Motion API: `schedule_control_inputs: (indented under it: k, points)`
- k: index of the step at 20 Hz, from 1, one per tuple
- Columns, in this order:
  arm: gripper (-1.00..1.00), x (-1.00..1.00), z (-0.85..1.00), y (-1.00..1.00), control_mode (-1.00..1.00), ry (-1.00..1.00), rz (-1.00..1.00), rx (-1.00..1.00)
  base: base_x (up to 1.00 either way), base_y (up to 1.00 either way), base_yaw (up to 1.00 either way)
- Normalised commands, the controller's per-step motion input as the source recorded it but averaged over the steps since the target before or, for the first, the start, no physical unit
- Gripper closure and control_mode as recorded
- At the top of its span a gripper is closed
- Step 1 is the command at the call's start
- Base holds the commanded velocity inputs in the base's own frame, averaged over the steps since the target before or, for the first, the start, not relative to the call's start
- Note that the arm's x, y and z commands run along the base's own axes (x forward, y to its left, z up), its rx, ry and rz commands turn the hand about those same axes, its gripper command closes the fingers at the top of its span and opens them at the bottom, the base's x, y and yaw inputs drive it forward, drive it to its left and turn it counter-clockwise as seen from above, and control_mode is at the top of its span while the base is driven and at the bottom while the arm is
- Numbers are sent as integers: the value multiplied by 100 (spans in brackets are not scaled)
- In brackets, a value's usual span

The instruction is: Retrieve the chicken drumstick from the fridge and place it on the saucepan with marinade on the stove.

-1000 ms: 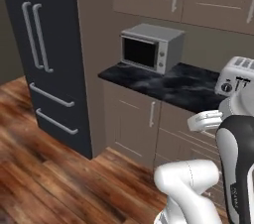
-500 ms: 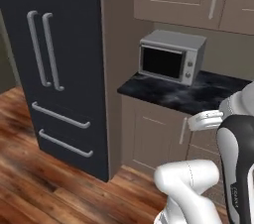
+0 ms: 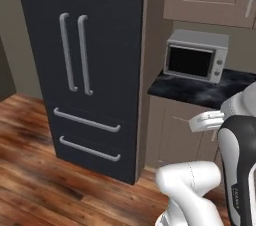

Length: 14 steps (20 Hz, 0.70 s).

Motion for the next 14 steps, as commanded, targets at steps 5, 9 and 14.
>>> schedule_control_inputs:
  k: [5, 9, 14]
  points:
    - [-100, 0, 0, 0, 100, 0, 0, 0, 0, 100, -19]
    - [-100, 0, 0, 0, 100, 0, 0, 0, 9, 98, -22]
    - [-100, 0, 0, 0, 100, 0, 0, 0, 41, 91, -28]
